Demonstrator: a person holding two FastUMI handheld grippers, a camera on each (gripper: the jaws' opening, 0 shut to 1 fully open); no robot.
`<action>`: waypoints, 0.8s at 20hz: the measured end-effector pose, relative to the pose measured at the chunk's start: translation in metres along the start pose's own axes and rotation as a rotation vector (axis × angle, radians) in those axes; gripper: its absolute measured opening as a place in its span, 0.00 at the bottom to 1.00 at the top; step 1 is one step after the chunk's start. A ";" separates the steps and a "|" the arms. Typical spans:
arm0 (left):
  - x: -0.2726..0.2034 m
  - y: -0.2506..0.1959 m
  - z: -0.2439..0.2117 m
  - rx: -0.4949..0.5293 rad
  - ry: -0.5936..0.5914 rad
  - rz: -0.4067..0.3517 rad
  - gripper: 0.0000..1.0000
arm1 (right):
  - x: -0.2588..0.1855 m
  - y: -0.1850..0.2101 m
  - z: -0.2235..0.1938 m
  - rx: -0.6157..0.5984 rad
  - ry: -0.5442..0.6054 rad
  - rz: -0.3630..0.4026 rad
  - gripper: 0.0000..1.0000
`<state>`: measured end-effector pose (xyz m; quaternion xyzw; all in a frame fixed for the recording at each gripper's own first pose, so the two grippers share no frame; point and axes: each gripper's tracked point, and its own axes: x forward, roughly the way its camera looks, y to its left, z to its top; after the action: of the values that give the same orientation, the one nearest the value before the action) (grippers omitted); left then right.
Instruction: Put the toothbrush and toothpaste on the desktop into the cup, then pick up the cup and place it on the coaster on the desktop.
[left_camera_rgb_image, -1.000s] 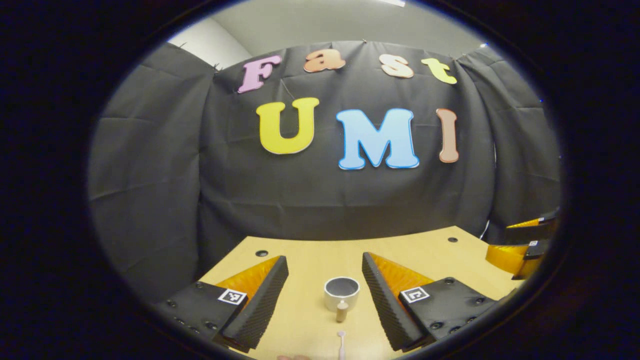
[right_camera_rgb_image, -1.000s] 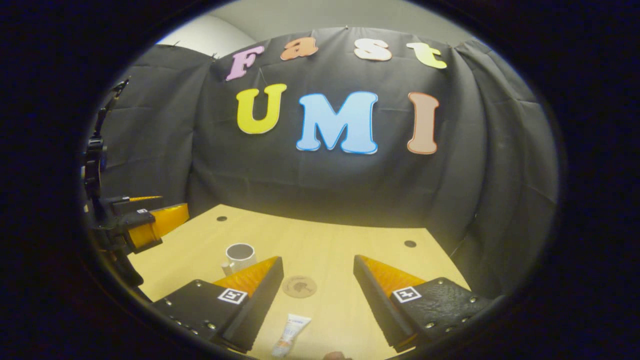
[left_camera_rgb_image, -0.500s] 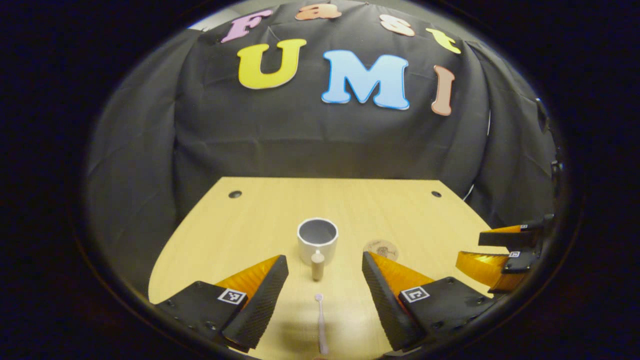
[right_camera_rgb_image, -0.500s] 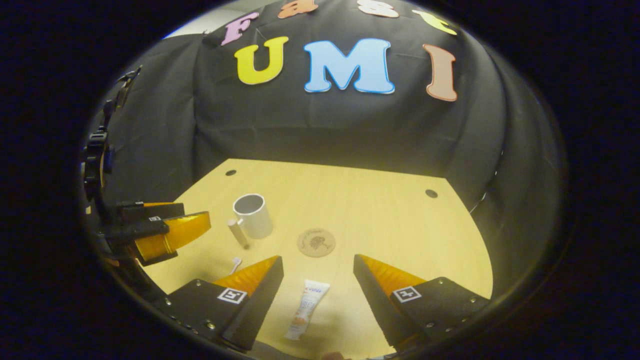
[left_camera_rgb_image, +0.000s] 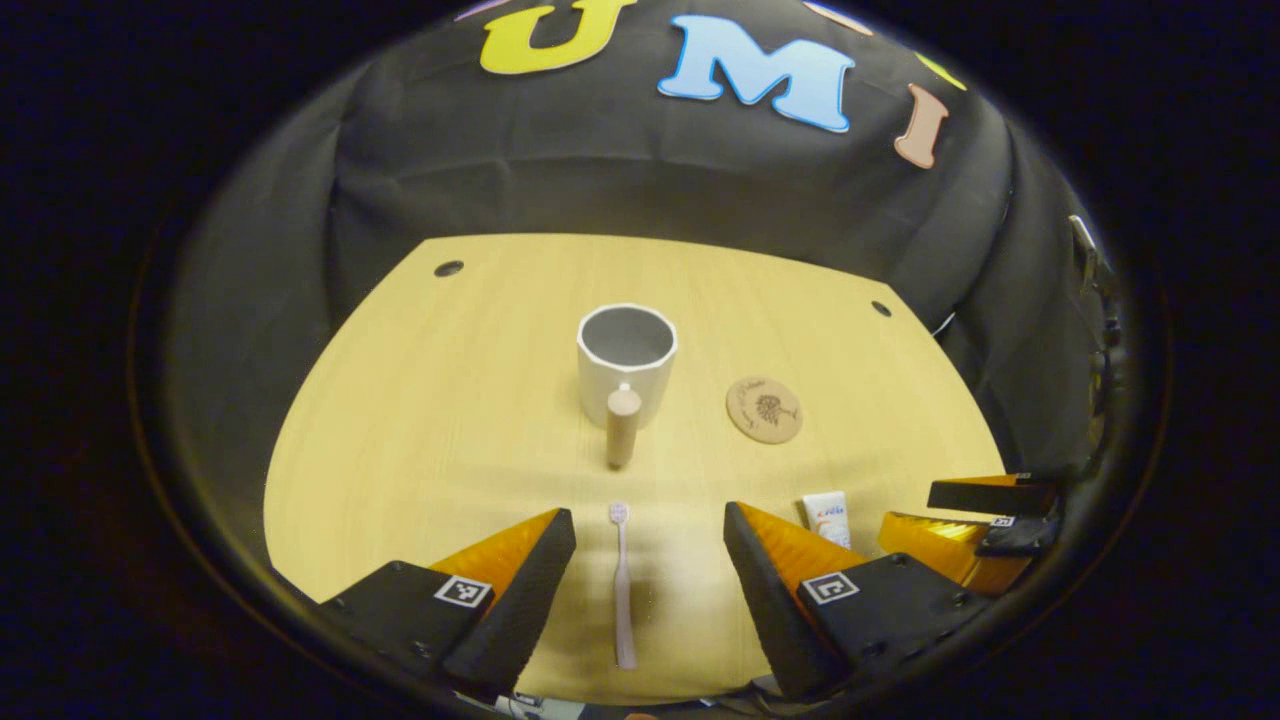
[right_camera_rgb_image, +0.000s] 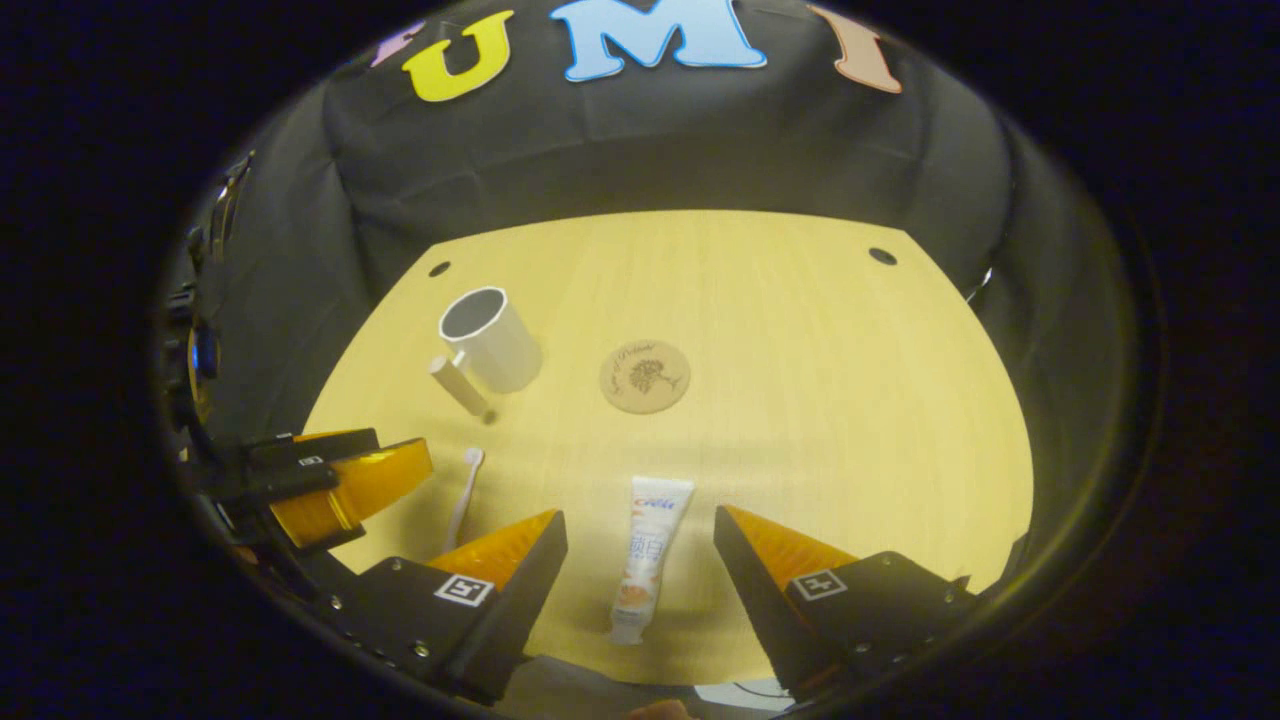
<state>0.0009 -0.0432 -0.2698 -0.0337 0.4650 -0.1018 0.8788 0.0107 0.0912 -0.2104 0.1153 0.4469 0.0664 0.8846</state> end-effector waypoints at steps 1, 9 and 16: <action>0.004 0.000 -0.007 -0.004 0.037 -0.001 1.00 | 0.004 0.000 -0.003 0.011 0.019 0.001 0.92; 0.026 0.019 -0.064 -0.027 0.327 0.051 0.98 | 0.035 -0.003 -0.033 0.063 0.187 -0.029 0.93; 0.039 0.017 -0.092 -0.019 0.458 0.029 0.98 | 0.060 0.003 -0.050 0.089 0.292 -0.040 0.93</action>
<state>-0.0508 -0.0319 -0.3556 -0.0110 0.6536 -0.0896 0.7514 0.0059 0.1141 -0.2844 0.1346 0.5755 0.0452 0.8054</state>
